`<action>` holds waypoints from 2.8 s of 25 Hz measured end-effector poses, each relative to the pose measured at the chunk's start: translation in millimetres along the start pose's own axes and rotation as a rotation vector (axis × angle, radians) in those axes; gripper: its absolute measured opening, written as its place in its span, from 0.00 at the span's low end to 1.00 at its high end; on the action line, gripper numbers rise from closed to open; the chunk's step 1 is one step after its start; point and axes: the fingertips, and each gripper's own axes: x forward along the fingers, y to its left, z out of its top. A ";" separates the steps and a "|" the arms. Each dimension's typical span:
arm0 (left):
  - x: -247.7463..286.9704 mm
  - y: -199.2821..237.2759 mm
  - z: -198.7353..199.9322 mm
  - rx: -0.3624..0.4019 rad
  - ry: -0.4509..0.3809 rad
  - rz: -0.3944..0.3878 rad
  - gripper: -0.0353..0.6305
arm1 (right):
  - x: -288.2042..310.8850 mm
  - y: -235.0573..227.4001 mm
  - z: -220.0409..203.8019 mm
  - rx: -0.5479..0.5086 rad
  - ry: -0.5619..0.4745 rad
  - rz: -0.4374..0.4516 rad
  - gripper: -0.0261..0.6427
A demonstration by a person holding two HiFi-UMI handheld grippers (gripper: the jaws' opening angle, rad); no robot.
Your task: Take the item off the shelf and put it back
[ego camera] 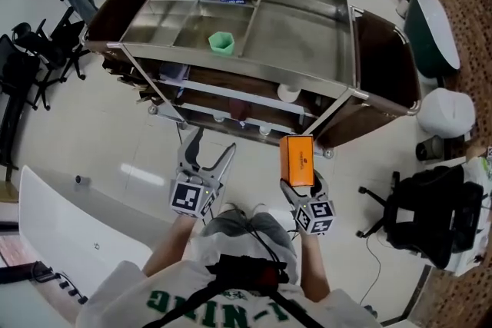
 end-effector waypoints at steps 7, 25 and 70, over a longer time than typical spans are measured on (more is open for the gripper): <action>9.7 19.8 -79.0 -0.008 -0.005 0.049 0.56 | 88.3 -46.3 -83.4 0.036 -0.006 -0.040 0.71; 6.8 61.7 -251.8 -0.048 0.016 0.207 0.56 | 413.2 -201.3 -191.7 0.078 -0.040 -0.146 0.72; -38.2 33.9 77.1 -0.008 -0.077 0.045 0.56 | -40.3 84.9 246.2 -0.231 -0.542 -0.044 0.80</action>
